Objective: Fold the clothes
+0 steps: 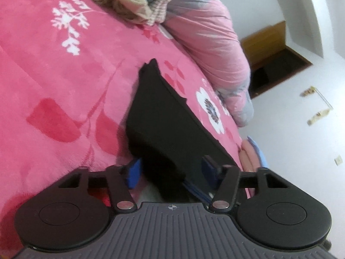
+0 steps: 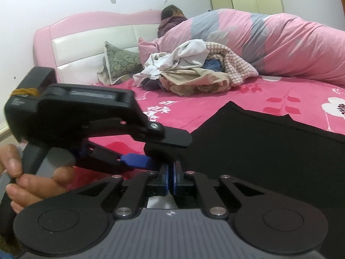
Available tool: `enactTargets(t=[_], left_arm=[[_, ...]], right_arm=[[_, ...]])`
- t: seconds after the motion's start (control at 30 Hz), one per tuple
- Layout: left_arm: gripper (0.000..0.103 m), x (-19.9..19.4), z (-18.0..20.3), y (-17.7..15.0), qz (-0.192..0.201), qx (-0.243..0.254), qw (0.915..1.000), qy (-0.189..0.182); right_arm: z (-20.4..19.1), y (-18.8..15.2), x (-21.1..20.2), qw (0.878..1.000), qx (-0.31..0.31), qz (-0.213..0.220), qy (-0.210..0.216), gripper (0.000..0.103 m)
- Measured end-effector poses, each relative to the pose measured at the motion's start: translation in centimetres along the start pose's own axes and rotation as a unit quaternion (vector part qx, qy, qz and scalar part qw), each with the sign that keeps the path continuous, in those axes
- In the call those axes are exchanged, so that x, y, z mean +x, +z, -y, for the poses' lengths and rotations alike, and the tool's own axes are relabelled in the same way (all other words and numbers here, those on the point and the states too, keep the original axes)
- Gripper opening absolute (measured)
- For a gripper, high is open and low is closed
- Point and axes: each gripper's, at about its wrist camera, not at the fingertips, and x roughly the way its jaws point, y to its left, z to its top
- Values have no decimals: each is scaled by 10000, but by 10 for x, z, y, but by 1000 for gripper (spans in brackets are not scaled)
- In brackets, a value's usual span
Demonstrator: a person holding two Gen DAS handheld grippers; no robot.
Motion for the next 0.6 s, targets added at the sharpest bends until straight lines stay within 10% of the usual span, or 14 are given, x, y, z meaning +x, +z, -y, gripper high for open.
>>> enactTargets(t=[0.23,0.6], left_arm=[[11,2,-3,-1,109,-20,9995,294],[8,0,28,-16,325,1465,9884,220]], right_arm=[[25,8,-17,9988,388,-273,-74,33],[93,98,31,9835,1585,-866,-102,46]])
